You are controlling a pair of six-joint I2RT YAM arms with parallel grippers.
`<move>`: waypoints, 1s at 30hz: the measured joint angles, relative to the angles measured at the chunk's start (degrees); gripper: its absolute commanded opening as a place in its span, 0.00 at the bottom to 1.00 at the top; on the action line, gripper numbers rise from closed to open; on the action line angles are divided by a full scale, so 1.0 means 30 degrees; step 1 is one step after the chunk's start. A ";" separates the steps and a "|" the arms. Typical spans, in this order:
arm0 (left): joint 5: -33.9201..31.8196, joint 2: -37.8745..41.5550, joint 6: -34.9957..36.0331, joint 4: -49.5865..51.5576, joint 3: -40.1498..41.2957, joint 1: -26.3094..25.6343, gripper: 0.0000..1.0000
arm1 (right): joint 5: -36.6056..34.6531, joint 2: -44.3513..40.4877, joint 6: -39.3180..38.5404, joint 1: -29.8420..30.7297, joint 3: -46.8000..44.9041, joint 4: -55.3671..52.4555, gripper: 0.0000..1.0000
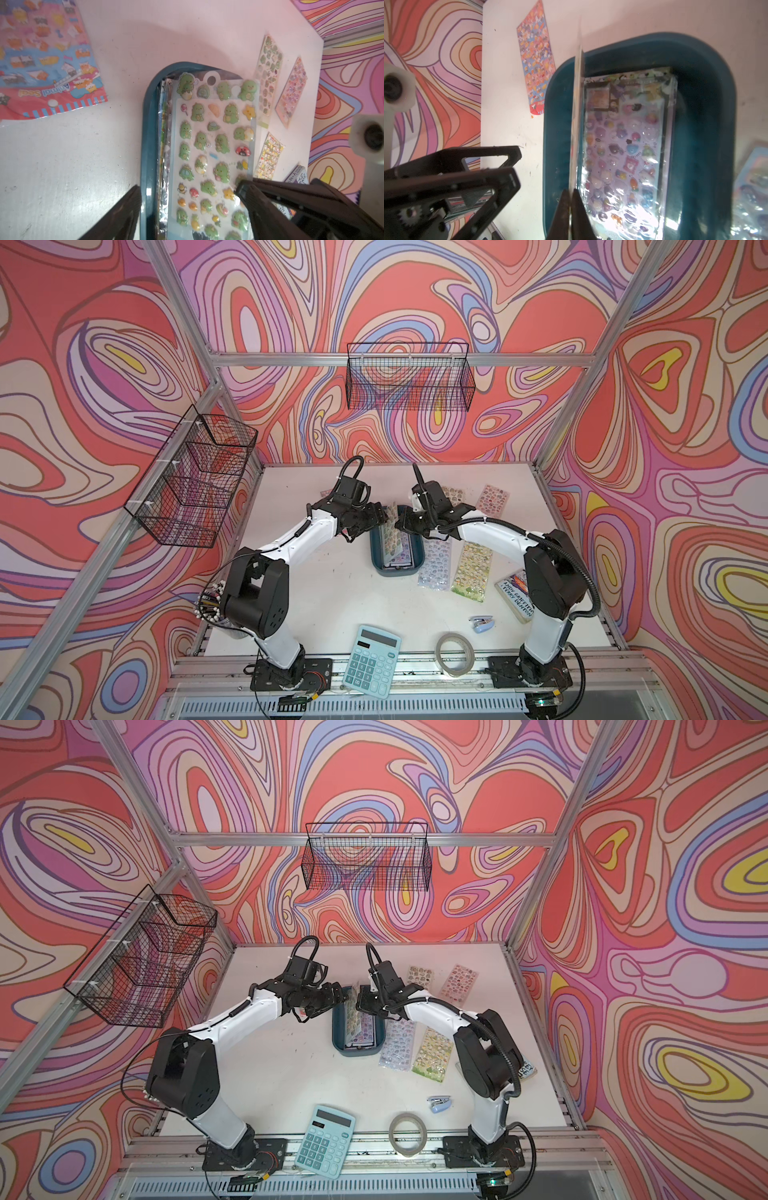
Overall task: Take the stickers out of the storage box
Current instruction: Pick up the sticker from the storage box.
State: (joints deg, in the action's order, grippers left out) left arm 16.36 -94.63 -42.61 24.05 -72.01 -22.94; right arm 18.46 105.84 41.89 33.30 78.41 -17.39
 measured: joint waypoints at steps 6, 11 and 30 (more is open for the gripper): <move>0.0022 0.1195 0.0197 0.0204 -0.0146 0.0386 0.92 | 0.1654 -0.0911 -0.0663 -0.1348 0.0138 0.0270 0.00; 0.1800 0.1494 -0.0007 -0.0510 0.0095 0.1326 1.00 | 0.4007 -0.1778 -0.0474 -0.2200 -0.0211 0.2135 0.00; 0.8561 0.1625 -0.3898 -0.7431 0.2127 0.3126 0.25 | 0.9690 -0.0721 0.4881 -0.2885 -0.1909 1.2808 0.00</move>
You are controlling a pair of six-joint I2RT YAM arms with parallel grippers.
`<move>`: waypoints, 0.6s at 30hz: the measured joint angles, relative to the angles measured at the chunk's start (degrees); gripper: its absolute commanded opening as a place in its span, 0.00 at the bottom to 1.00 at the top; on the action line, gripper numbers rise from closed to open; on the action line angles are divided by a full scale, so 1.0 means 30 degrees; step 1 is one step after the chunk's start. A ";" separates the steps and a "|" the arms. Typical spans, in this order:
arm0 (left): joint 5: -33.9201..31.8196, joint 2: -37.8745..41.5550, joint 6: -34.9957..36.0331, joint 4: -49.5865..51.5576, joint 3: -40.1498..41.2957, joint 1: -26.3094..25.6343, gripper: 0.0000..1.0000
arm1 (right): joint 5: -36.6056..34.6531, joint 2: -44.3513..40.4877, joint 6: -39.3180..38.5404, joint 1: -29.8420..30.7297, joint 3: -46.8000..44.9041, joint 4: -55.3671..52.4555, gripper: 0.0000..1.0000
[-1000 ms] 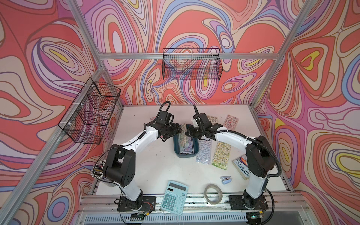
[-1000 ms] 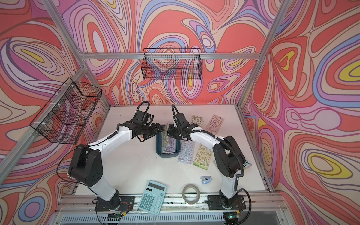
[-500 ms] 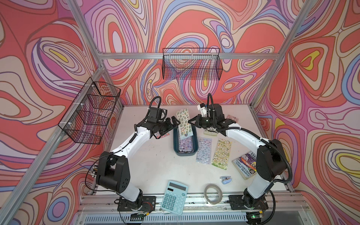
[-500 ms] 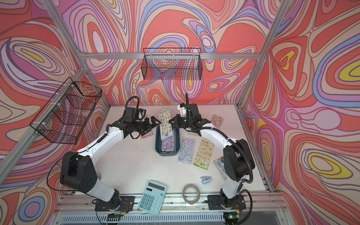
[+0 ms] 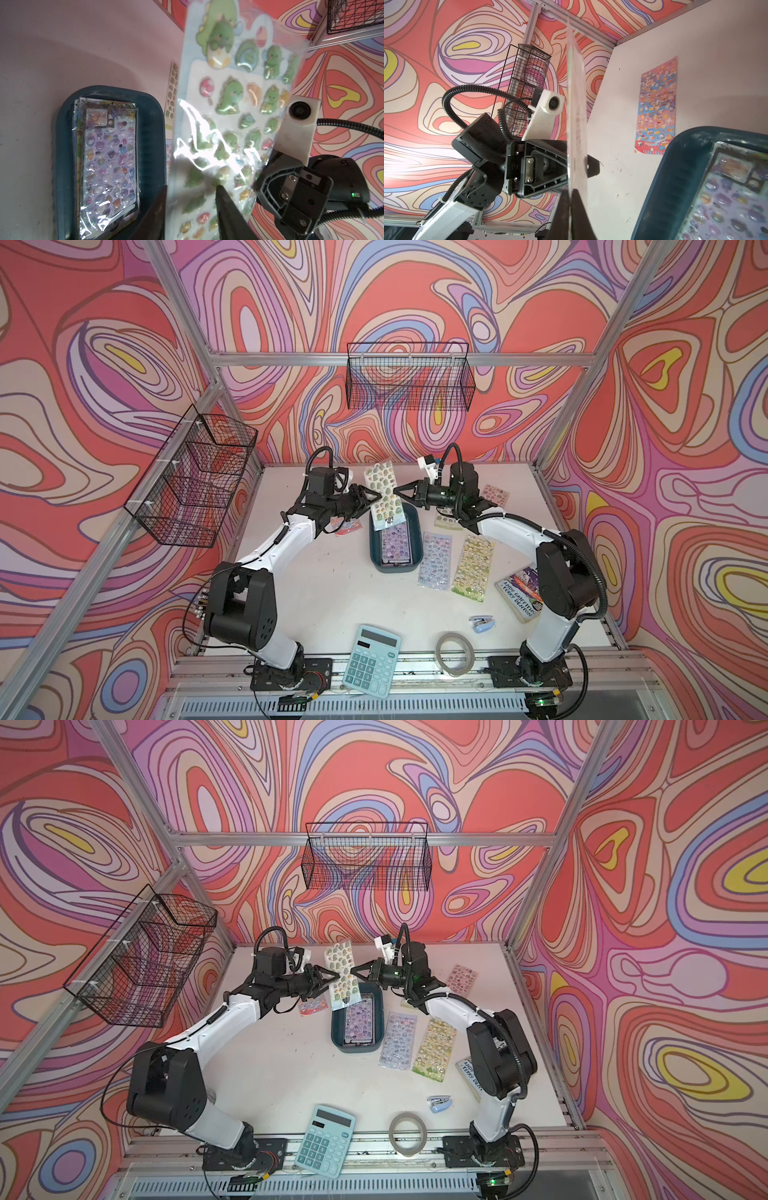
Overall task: Take the stickers out of the storage box
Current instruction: Pick up the sticker from the storage box, then place the sticker at the center of the board.
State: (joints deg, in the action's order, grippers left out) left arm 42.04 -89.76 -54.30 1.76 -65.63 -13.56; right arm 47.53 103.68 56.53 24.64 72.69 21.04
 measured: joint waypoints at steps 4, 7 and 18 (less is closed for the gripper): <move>0.0291 0.0000 -0.0328 -0.0437 0.0029 0.0066 0.20 | -0.0007 0.0022 0.0029 0.0007 -0.0022 -0.0036 0.00; 0.0503 0.0007 -0.0546 -0.0707 0.0058 0.0182 0.18 | -0.0058 0.0022 -0.0044 0.0007 -0.0022 -0.0328 0.23; 0.0619 0.0452 -0.0772 -0.0903 0.0073 0.0758 0.06 | -0.0219 0.0073 -0.0721 0.0058 -0.0058 -0.1617 0.38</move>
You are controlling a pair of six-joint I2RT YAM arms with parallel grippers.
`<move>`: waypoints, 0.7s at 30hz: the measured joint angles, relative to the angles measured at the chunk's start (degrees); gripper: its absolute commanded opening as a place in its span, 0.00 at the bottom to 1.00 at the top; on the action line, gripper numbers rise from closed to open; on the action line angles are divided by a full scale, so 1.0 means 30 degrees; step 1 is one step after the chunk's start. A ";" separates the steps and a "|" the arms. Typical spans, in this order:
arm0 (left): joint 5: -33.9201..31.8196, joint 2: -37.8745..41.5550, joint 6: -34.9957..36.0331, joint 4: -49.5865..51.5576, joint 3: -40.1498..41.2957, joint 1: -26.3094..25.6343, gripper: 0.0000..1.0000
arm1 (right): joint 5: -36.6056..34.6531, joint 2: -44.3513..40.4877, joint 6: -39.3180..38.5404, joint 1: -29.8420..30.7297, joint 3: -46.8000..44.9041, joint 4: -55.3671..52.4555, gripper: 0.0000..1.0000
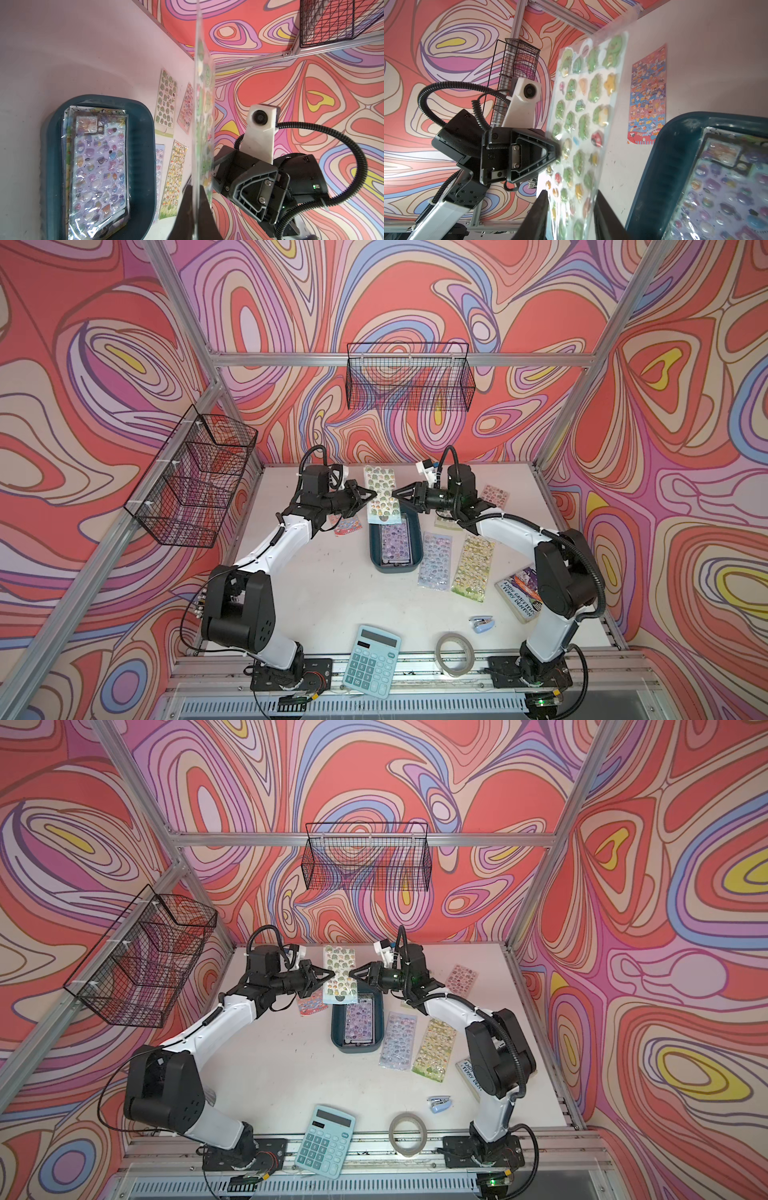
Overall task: Take the stickers out of the storage box
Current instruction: Place the sticker at the center of the board.
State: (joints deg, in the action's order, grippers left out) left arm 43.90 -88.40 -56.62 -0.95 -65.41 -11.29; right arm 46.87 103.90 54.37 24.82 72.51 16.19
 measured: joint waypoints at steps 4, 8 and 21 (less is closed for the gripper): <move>-0.0350 0.0772 0.0313 0.0634 0.0386 0.1086 0.06 | -0.0736 0.0007 -0.0991 -0.0051 0.0080 -0.1661 0.38; -0.1282 0.1821 0.1326 0.2215 0.0758 0.2943 0.05 | -0.1617 0.0015 -0.2127 -0.0138 0.0219 -0.3585 0.38; -0.5180 0.1676 0.4408 0.6572 0.1851 0.7257 0.03 | -0.3271 0.0015 -0.4087 -0.0146 0.0226 -0.6579 0.35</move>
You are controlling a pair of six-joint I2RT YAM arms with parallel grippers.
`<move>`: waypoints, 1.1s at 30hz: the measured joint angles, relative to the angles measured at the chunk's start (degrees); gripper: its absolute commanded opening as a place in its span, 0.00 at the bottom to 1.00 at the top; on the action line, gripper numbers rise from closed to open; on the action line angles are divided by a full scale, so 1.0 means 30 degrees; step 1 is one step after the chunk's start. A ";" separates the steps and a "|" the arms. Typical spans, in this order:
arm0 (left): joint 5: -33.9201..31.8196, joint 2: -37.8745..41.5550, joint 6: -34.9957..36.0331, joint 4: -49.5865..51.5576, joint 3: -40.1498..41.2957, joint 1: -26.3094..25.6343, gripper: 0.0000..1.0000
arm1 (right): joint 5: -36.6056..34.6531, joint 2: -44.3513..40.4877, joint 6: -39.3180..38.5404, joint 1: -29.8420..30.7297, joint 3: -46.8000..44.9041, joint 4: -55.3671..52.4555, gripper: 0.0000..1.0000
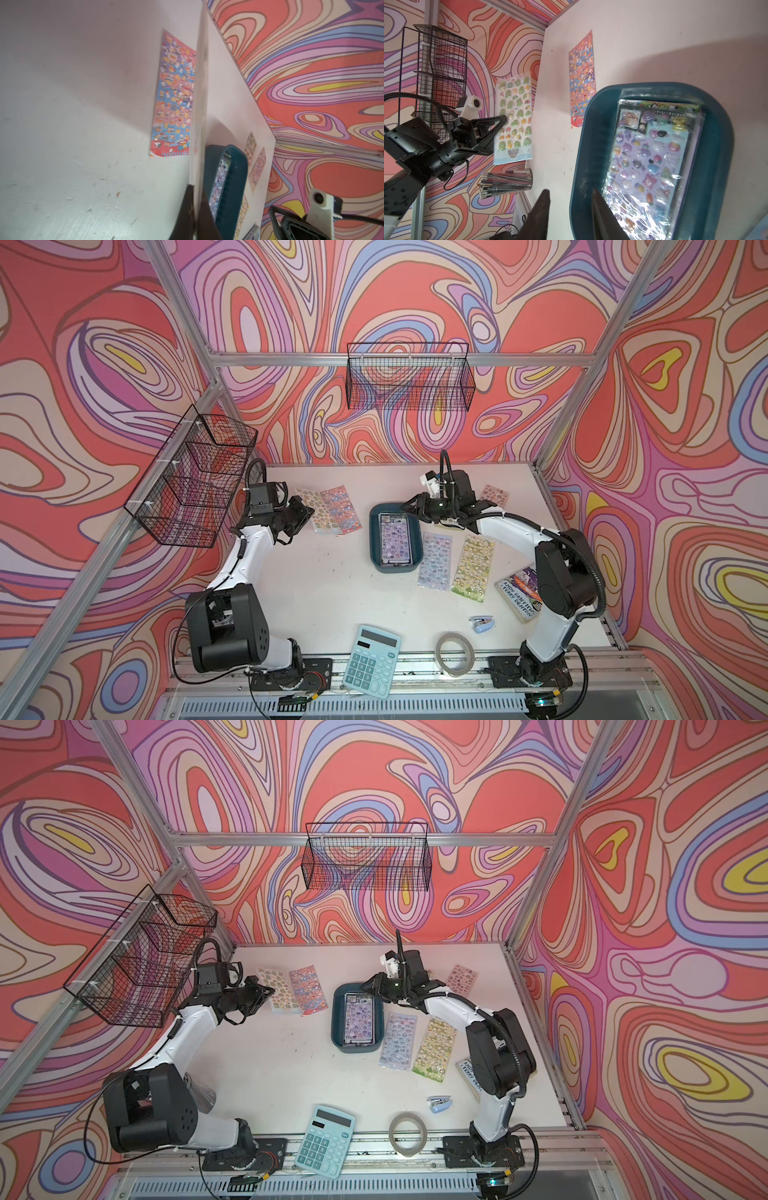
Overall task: Take the stickers out of the storage box
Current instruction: Place the sticker at the center of the board.
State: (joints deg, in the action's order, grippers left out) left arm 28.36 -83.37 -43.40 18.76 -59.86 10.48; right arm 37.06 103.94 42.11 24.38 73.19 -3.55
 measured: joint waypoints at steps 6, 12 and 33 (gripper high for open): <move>-0.1632 -0.1523 0.0772 0.0466 0.0000 0.0270 0.03 | -0.0058 0.0000 -0.0102 0.0000 0.0000 -0.0117 0.34; -0.2805 -0.3745 0.1151 0.0393 -0.0087 0.0277 0.03 | -0.0058 0.0000 -0.0095 0.0000 0.0000 -0.0109 0.34; -0.4350 -0.7147 0.1909 0.0029 -0.1122 0.0277 0.33 | -0.0146 0.0000 -0.0095 0.0000 -0.0007 -0.0284 0.34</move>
State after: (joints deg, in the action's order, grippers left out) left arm 15.31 -104.81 -37.67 18.85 -63.22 11.31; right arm 36.62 103.94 41.82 24.38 73.17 -4.40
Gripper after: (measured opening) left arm 0.315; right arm 0.343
